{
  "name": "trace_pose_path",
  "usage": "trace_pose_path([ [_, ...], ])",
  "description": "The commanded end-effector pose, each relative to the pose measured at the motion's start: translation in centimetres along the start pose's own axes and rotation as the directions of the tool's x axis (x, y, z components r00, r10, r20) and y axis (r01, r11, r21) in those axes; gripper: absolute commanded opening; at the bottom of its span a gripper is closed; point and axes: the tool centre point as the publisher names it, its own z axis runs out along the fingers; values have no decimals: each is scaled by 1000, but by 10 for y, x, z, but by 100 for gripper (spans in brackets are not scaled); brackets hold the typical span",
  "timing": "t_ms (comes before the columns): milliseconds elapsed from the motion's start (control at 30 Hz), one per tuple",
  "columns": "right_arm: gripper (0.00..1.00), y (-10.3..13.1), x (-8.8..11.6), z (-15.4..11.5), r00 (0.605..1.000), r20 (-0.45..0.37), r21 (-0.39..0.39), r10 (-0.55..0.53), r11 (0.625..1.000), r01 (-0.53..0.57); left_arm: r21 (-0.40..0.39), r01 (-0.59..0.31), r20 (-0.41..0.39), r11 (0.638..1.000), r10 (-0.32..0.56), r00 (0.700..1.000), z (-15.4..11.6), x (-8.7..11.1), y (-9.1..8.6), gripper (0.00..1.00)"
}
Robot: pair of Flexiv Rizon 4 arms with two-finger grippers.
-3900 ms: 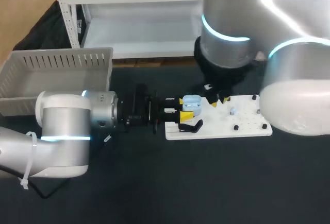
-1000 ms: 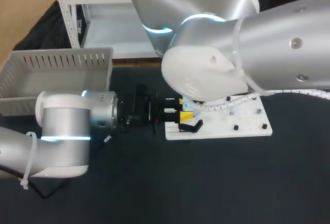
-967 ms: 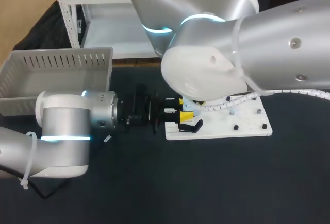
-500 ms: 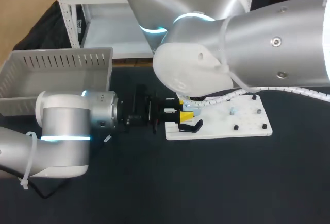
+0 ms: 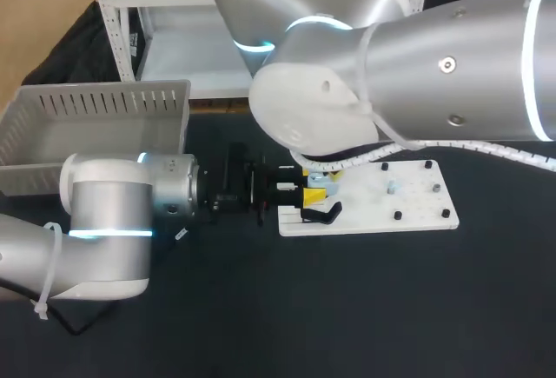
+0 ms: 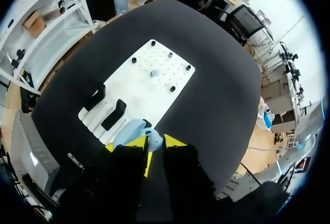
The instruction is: Pick up each earbud case from the left stands, insert the matching earbuds, close the lid, and place the case in the box.
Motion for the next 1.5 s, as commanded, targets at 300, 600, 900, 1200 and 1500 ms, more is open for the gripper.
trace_pose_path([
  [300, 0, 1, -1, 3, 1000, -1, 12, 8, 1000, -8, -6, -2, 2, 1000, 2, 1000, 0, 0, -1, 0],
  [600, 0, 1, 1, 5, 1000, 0, 18, 6, 1000, -6, -6, -2, 2, 1000, 2, 1000, 0, 0, -1, 0],
  [900, 0, 2, 3, 7, 1000, 1, 24, 8, 1000, -8, -6, -2, 2, 1000, 2, 1000, 0, 0, -1, 0],
  [1200, 36, 1, 3, 5, 1000, 2, 17, 13, 1000, -13, -6, -2, 2, 1000, 2, 1000, 0, 0, -1, 0],
  [1500, 37, 0, 6, -2, 1000, 4, -14, 10, 1000, -10, -6, -2, 2, 1000, 2, 1000, 0, 0, -1, 0],
])
